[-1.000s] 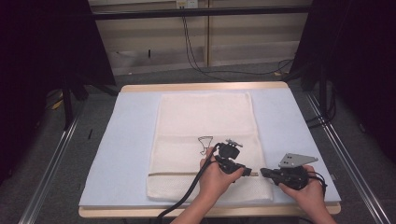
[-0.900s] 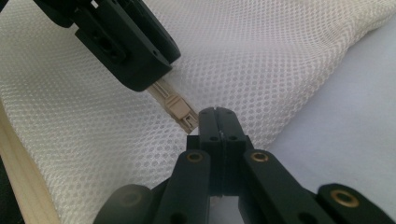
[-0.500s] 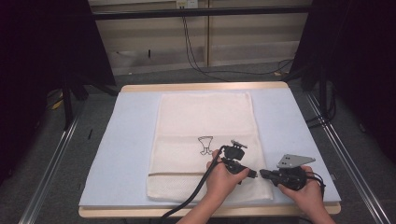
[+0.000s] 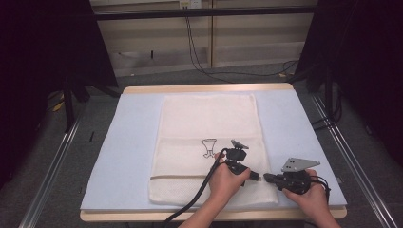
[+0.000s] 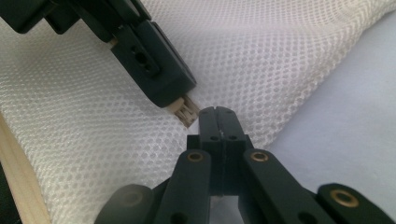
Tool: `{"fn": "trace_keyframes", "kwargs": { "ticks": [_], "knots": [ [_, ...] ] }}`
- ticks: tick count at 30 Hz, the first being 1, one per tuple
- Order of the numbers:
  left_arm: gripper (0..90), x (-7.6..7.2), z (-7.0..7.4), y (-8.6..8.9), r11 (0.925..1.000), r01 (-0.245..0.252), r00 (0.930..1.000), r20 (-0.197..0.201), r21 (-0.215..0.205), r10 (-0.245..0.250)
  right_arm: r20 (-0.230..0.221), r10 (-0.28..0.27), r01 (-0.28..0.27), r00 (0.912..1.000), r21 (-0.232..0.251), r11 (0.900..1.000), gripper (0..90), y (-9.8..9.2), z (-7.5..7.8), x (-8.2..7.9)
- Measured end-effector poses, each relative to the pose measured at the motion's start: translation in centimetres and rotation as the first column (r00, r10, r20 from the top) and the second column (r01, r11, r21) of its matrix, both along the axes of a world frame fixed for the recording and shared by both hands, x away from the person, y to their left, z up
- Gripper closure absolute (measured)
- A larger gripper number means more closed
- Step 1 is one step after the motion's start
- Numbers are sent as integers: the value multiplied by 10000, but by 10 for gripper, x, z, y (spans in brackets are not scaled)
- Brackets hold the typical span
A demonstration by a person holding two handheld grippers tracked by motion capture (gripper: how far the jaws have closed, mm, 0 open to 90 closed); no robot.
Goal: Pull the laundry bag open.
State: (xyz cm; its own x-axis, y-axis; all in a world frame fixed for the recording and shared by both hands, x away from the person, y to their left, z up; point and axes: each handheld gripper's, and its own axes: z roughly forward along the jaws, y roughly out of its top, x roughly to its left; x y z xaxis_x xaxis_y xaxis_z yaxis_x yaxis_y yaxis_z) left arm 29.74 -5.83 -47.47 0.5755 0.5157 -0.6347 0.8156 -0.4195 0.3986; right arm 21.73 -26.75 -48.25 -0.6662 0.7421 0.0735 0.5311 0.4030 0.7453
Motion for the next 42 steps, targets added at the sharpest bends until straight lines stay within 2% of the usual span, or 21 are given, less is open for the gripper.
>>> {"fn": "trace_keyframes", "kwargs": {
  "ticks": [2, 3, 4, 8, 9, 10, 11, 12, 13, 15, 16, 21, 22, 24, 25, 28, 30, 31, 36, 38, 42],
  "knots": [
    [877, 0, 2, 2, 9997, -229, 9997, -128, -54, 228, -71, -23, 24, 10000, 122, 9999, 900, -1, -1, 1],
    [877, 1, 3, 6, 9999, -60, 9999, 81, 159, 58, -40, -77, 77, 10000, 79, 9999, 900, -2, -1, 1],
    [877, 0, 5, 7, 9994, -342, 9994, -63, 38, 343, -106, -126, 127, 9999, 86, 9999, 900, -3, 0, 1],
    [877, 4, 11, 20, 9993, -371, 9992, -144, -40, 371, -172, -159, 159, 9997, -47, 9999, 900, -4, 0, 0],
    [877, 5, 12, 24, 9999, -164, 9998, -141, -29, 164, -179, -161, 160, 9997, -56, 9999, 900, -4, 0, 0],
    [877, 4, 12, 25, 9993, -363, 9991, -234, -121, 360, -171, -143, 142, 9998, -99, 9999, 900, -4, 0, 0],
    [877, 5, 12, 27, 9996, -244, 9993, -298, -122, 240, -174, -122, 120, 9998, -92, 9999, 900, -3, 0, 0],
    [877, 4, 12, 27, 9988, -391, 9981, -482, -292, 376, -168, -102, 100, 9998, -112, 9999, 900, -3, 0, 0],
    [877, 3, 11, 27, 9981, -573, 9979, -310, -218, 566, -173, -95, 93, 9998, -116, 9999, 900, -3, 0, 0],
    [877, 4, 10, 30, 9989, -399, 9981, -469, -240, 387, -170, -119, 118, 9998, -69, 9999, 900, -3, 0, 0],
    [877, 5, 10, 33, 9994, -309, 9988, -384, -170, 302, -157, -138, 137, 9998, -112, 9998, 900, -3, 0, 0],
    [878, 5, 14, 47, 9973, -646, 9969, -480, -354, 629, -146, -80, 77, 9999, -254, 9996, 900, -2, 0, 0],
    [877, 6, 14, 49, 9981, -553, 9980, -335, -273, 544, -110, -58, 55, 9999, -275, 9996, 900, -2, 0, 0],
    [878, 5, 15, 52, 9957, -861, 9953, -482, -339, 844, -94, -52, 49, 9999, -292, 9996, 900, -2, 0, 0],
    [877, 6, 15, 55, 9974, -675, 9972, -329, -238, 667, -106, -63, 60, 9999, -279, 9996, 900, -2, 0, 0],
    [877, 6, 17, 60, 9981, -592, 9978, -299, -169, 587, -144, -112, 107, 9998, -391, 9992, 900, -1, 1, -1],
    [877, 6, 17, 64, 9960, -857, 9958, -357, -246, 848, -82, -98, 94, 9999, -450, 9989, 900, 0, 1, -1],
    [877, 7, 17, 69, 9975, -693, 9975, -171, -119, 691, -77, -88, 84, 9999, -466, 9989, 900, 0, 1, -1],
    [879, 7, 16, 86, 9938, -1084, 9934, -397, -247, 1074, -92, -13, 8, 10000, -440, 9990, 900, 0, 1, -1],
    [879, 8, 16, 96, 9935, -1139, 9932, -256, -83, 1137, -70, -7, 3, 10000, -534, 9986, 900, 0, 1, -1],
    [879, 9, 17, 112, 9883, -1502, 9879, -441, -267, 1489, -89, -16, 11, 10000, -511, 9987, 900, 0, 1, -1]
  ]
}}
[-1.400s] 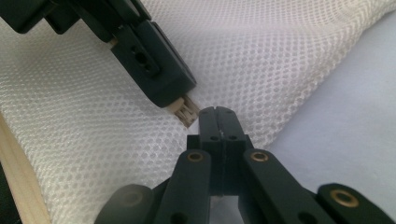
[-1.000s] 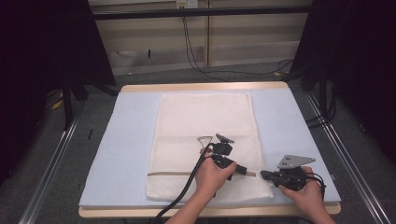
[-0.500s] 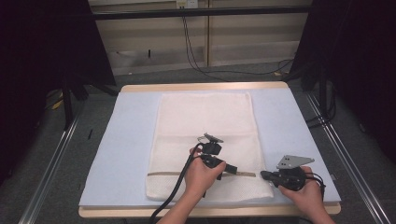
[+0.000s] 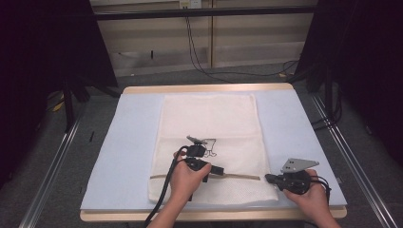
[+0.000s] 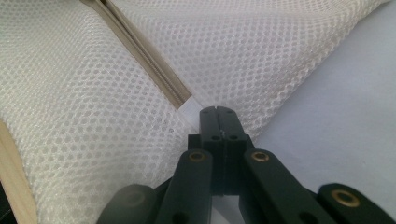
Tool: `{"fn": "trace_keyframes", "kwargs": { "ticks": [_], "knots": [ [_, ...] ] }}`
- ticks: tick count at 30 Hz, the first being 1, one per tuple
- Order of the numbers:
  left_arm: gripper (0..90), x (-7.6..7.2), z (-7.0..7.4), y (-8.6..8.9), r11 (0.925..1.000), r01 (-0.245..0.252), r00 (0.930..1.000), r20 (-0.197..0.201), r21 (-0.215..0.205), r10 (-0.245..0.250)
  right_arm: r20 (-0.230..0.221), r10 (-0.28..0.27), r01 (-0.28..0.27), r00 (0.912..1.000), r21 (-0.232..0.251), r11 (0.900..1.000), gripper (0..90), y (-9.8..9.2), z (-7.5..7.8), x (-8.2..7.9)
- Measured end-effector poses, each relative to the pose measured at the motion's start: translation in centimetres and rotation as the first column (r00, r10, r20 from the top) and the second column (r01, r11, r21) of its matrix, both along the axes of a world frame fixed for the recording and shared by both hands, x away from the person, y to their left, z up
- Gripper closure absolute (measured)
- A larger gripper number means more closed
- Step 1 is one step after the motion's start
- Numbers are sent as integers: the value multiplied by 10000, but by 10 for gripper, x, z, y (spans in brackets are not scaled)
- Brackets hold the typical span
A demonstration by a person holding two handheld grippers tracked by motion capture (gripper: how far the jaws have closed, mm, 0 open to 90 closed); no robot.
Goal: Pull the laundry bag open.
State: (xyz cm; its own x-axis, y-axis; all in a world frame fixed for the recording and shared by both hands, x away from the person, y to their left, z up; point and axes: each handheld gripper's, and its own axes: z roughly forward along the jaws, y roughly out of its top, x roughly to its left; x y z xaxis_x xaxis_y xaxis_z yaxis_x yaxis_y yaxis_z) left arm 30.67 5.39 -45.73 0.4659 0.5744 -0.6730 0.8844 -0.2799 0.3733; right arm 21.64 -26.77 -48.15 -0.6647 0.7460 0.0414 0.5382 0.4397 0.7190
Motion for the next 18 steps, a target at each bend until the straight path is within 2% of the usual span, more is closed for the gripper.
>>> {"fn": "trace_keyframes", "kwargs": {
  "ticks": [4, 5, 7, 13, 14, 17, 18],
  "knots": [
    [878, 0, -1, 12, 10000, -70, 10000, -16, 0, 70, -75, -28, 29, 10000, 99, 9999, 900, 0, 0, 0],
    [879, 0, -1, 15, 9997, -231, 9997, -85, -9, 231, -84, -21, 22, 10000, 128, 9999, 900, -1, 0, 0],
    [879, 1, -1, 20, 9999, -140, 9999, -46, 4, 140, -64, -26, 27, 10000, 110, 9999, 900, -1, 0, 0],
    [879, 0, 0, 35, 9987, -504, 9987, -6, 107, 505, -71, -15, 16, 10000, 170, 9999, 900, -1, 0, 1],
    [879, 0, -1, 37, 9990, -438, 9990, -130, 36, 439, -78, -17, 18, 10000, 163, 9999, 900, -1, 0, 0],
    [879, 0, 1, 44, 9983, -586, 9982, -98, -62, 585, -102, -32, 33, 9999, 159, 9999, 900, -1, 0, 0],
    [878, 0, 1, 47, 9984, -546, 9984, 117, 111, 544, -98, -32, 34, 9999, 143, 9999, 900, -1, 0, 0]
  ]
}}
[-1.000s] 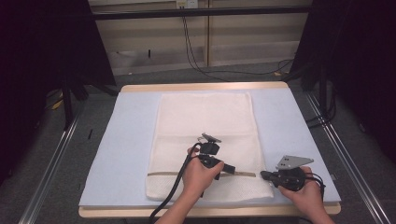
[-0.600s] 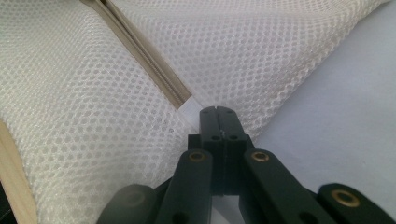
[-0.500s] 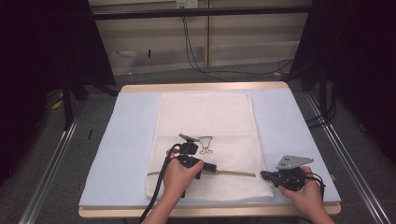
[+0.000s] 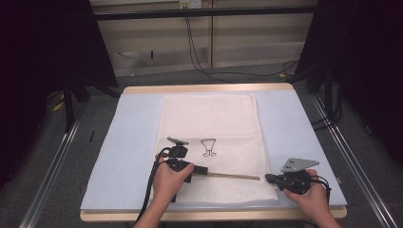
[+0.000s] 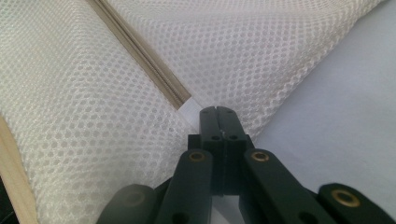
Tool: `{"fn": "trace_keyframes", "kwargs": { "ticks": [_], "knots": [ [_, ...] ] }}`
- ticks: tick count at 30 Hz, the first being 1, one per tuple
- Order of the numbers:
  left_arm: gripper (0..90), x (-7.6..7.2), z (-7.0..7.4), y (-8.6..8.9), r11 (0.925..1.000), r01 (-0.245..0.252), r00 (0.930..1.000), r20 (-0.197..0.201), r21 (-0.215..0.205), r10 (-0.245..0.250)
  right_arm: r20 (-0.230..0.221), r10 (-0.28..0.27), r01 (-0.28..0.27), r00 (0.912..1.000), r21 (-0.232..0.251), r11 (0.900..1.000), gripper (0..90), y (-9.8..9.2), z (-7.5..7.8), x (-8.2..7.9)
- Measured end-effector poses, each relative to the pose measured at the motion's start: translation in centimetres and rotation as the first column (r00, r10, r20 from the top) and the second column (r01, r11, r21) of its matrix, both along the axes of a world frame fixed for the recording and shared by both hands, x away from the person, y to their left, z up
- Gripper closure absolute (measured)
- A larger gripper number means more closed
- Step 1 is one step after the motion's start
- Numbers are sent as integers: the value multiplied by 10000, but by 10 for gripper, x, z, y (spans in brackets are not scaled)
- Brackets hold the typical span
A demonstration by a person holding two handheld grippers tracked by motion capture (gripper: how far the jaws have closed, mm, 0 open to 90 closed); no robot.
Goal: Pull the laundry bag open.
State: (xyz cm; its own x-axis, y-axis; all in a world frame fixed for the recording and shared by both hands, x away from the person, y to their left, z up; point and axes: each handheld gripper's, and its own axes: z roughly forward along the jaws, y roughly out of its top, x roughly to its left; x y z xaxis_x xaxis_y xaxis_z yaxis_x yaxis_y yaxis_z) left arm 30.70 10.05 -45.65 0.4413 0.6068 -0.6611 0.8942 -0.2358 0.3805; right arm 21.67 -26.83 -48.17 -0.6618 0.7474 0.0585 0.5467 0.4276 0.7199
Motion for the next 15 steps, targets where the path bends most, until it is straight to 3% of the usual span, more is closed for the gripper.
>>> {"fn": "trace_keyframes", "kwargs": {
  "ticks": [4, 15],
  "knots": [
    [879, 0, 1, 6, 9996, -161, 9996, -214, -225, 156, 3, 6, -6, 10000, 29, 10000, 900, 0, 0, 0],
    [878, 0, -1, 13, 9988, -334, 9991, -262, -347, 325, -10, 6, -6, 10000, 15, 10000, 900, 0, 0, 0]
  ]
}}
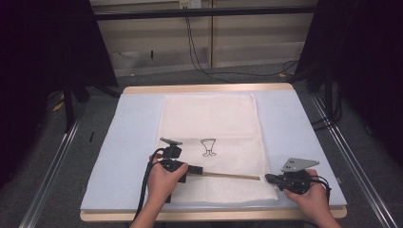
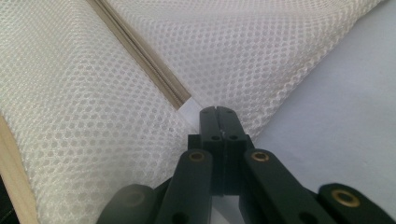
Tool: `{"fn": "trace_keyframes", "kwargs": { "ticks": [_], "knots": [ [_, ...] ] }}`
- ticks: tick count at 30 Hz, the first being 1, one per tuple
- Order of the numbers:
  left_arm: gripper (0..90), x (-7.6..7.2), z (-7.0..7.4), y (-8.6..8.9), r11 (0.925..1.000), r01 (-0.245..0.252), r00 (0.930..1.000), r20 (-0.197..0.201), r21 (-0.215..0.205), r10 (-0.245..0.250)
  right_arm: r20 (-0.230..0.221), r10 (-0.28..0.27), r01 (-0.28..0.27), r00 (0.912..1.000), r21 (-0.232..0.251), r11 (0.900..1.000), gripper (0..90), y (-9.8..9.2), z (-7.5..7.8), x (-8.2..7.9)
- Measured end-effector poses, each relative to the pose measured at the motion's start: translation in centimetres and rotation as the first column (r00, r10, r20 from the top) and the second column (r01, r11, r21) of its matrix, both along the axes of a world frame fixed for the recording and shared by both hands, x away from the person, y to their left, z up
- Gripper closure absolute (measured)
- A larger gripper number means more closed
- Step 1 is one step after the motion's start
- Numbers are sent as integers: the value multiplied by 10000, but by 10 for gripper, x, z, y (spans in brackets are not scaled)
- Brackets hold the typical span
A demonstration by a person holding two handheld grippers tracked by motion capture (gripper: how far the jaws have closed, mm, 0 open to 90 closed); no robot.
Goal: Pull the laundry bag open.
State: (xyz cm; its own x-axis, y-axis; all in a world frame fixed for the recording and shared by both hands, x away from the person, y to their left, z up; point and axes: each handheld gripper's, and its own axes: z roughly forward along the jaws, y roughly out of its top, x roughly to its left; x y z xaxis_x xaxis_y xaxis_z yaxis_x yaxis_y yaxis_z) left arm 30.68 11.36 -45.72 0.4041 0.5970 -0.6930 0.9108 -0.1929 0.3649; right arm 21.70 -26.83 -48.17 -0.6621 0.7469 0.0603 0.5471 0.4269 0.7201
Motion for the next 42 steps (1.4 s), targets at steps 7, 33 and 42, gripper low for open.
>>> {"fn": "trace_keyframes", "kwargs": {
  "ticks": [7, 33, 42],
  "knots": [
    [878, 2, -1, 12, 9999, -106, 9999, -65, 18, 107, -15, 1, -1, 10000, 28, 10000, 900, -1, 0, 0],
    [876, 0, 3, 45, 9982, -585, 9983, -56, -141, 585, -32, -35, 35, 10000, 39, 10000, 900, 0, 0, 0],
    [877, -4, 6, 64, 9965, -842, 9964, -39, 8, 842, -21, -61, 61, 10000, 30, 10000, 900, 0, 0, 0]
  ]
}}
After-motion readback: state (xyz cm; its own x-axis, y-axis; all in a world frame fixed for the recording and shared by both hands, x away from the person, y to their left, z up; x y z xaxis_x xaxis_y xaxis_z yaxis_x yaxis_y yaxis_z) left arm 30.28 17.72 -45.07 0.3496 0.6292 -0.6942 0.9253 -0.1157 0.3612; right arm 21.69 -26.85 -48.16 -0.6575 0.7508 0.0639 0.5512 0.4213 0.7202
